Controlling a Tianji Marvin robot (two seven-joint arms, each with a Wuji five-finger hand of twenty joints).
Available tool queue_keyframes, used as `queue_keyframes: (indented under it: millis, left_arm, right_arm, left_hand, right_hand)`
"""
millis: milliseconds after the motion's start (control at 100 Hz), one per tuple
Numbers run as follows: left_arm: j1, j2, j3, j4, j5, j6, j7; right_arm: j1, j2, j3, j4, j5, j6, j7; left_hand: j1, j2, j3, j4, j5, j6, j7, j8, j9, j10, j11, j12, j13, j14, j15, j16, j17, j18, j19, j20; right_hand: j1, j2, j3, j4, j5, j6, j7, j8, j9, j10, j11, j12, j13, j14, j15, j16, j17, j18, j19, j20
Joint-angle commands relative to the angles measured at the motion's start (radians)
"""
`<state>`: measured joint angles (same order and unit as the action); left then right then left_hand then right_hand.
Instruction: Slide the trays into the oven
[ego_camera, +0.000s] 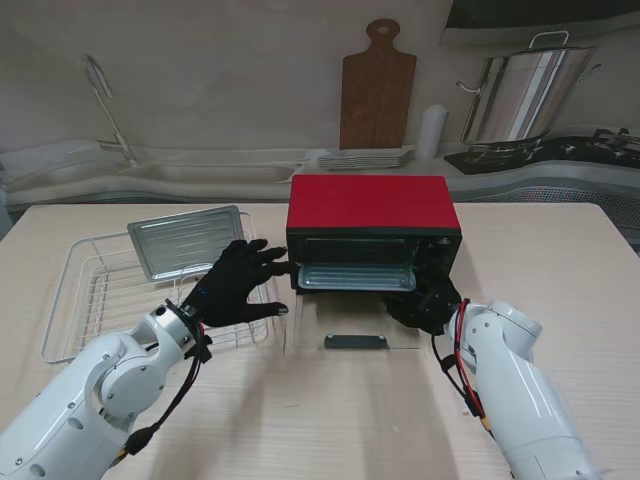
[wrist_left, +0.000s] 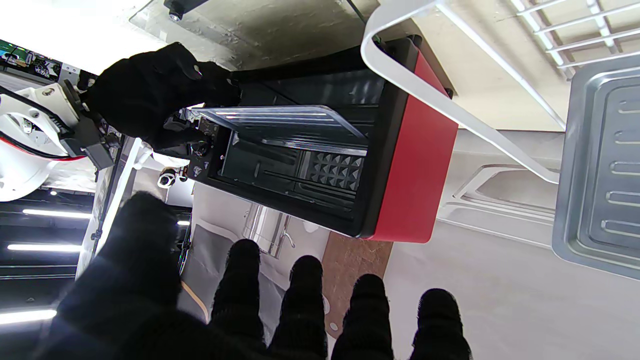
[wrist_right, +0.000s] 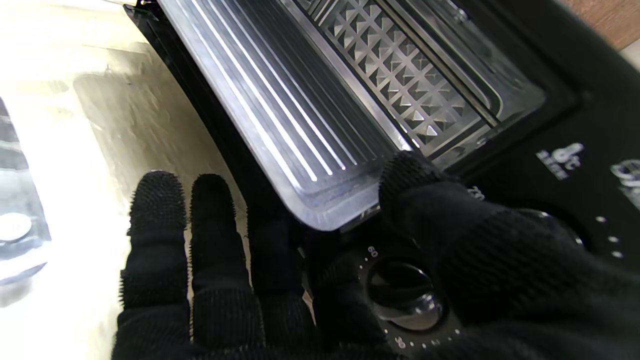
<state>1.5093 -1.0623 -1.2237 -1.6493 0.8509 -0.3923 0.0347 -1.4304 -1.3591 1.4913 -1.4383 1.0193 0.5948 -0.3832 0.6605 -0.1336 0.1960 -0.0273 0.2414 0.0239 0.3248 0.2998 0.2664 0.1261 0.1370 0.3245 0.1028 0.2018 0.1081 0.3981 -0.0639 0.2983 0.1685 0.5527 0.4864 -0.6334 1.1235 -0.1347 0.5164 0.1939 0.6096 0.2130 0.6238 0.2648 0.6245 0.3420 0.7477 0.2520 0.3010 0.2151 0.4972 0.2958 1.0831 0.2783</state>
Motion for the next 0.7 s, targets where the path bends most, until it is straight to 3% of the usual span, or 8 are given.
queue_keyframes:
  millis: [0, 300, 690]
  left_arm:
    - [0.002, -0.006, 0.002, -0.003, -0.006, -0.001, -0.021]
    - [-0.004, -0.005, 0.010, 0.005, -0.019, 0.000, -0.032]
    - [0.001, -0.006, 0.012, 0.009, -0.008, -0.016, -0.017]
  right_arm:
    - [-0.031, 0.004, 0.007, -0.016, -0.001, 0.004, 0.020]
    - [-0.108, 0.020, 0.045, -0.099, 0.014, 0.029, 0.038]
    - [-0.224, 0.047, 0.083, -0.222, 0.023, 0.074, 0.119]
  left_hand:
    - [-0.010, 0.036, -0.029, 0.031, -0.029, 0.010, -0.006, -0.005, -0.036, -0.016, -0.004, -0.010, -0.027, -0.027, -0.018, -0.014, -0.019, -0.022, -0.050, -0.009]
    - [-0.011, 0.038, -0.030, 0.031, -0.032, 0.010, -0.007, -0.004, -0.037, -0.017, -0.004, -0.010, -0.029, -0.025, -0.019, -0.014, -0.020, -0.023, -0.050, -0.009]
    - [-0.010, 0.038, -0.030, 0.031, -0.030, 0.011, -0.007, -0.004, -0.036, -0.016, -0.004, -0.010, -0.028, -0.027, -0.019, -0.014, -0.020, -0.023, -0.050, -0.009]
  right_hand:
    - [-0.032, -0.007, -0.014, 0.038, 0.003, 0.011, -0.005, -0.015, 0.005, 0.020, 0.009, -0.007, -0.002, 0.005, 0.018, 0.012, -0.002, -0.002, 0.013, -0.009]
    - [-0.033, -0.007, -0.008, 0.039, 0.008, 0.024, -0.016, -0.021, -0.002, 0.031, 0.006, -0.008, -0.011, 0.017, 0.017, 0.012, -0.005, -0.002, 0.008, -0.013]
    - [-0.043, -0.003, 0.000, 0.040, 0.042, 0.042, -0.018, -0.023, 0.024, 0.049, 0.012, -0.007, -0.002, 0.036, 0.049, 0.027, 0.005, 0.008, 0.018, -0.011]
